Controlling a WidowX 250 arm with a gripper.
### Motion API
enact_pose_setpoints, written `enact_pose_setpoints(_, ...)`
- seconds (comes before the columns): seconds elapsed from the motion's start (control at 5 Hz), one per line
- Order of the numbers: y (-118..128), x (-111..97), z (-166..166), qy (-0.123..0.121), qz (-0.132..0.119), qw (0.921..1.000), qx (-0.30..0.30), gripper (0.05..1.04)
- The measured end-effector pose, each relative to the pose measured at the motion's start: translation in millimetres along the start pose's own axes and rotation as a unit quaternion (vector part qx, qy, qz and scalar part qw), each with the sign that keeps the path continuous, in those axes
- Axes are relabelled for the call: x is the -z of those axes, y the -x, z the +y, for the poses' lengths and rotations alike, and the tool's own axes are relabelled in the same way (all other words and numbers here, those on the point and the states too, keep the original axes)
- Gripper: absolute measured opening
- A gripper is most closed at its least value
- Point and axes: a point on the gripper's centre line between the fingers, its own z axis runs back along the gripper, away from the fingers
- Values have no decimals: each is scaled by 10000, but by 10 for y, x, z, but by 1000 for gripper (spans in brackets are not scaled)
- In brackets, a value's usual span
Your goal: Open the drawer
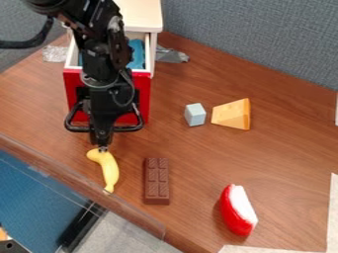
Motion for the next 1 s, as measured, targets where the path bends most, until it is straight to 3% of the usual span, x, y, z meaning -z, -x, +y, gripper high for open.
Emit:
enact_pose_setpoints(0.2, 65, 15, -23, 116, 31, 9997, -205, 394)
enact_pose_setpoints(0.6, 55, -246, -15, 61, -97, 9998, -184, 977)
enact_pose_setpoints(0.8, 64, -541, 15, -121, -256, 9990, -334, 1005)
enact_pose_setpoints(1.0, 206, -788, 41, 47, -261, 9967, -772, 1001)
